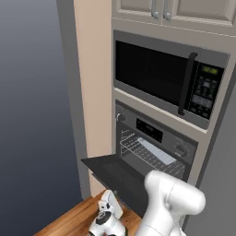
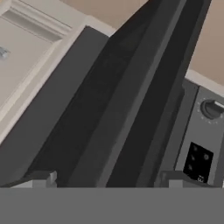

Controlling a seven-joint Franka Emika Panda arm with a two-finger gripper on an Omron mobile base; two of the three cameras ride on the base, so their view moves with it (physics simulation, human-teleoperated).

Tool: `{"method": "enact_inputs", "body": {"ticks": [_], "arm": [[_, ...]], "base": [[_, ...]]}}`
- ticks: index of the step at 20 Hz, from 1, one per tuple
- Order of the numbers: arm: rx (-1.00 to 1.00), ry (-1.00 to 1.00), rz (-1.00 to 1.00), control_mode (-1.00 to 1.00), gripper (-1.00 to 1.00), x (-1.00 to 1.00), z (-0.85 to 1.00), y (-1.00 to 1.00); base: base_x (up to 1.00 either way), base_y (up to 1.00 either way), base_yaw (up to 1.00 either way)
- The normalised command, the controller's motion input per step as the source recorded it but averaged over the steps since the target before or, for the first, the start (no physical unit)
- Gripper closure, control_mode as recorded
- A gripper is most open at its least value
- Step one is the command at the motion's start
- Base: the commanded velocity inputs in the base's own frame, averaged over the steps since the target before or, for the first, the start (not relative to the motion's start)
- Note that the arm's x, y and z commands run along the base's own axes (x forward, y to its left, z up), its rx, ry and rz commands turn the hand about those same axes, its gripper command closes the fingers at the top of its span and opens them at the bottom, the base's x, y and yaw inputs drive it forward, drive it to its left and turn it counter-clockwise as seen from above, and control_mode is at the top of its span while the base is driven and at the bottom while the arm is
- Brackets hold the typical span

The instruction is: Take the baked cake out of the oven and place it on the plate for cooling. Then close the oven door.

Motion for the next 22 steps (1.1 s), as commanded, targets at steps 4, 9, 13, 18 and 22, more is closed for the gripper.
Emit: {"method": "enact_inputs", "body": {"ticks": [4, 9, 13, 18, 22], "arm": [[-0.18, -0.36, -0.24, -1.00, -1.00, 0.47, 0.09, -0.01], [-0.21, -0.34, -0.28, -1.00, -1.00, 0.49, 0.01, -0.06], [-0.21, -0.34, -0.29, -1.00, -1.00, 0.60, 0.01, -0.16], [-0.19, -0.34, -0.25, -1.00, -1.00, 0.74, 0.08, -0.37], [-0.14, -0.34, -0.18, -1.00, -1.00, 0.72, 0.13, -0.57]], "base": [[0.00, 0.00, 0.00], [0.00, 0.00, 0.00], [0.00, 0.00, 0.00], [0.00, 0.00, 0.00], [0.00, 0.00, 0.00]]}}
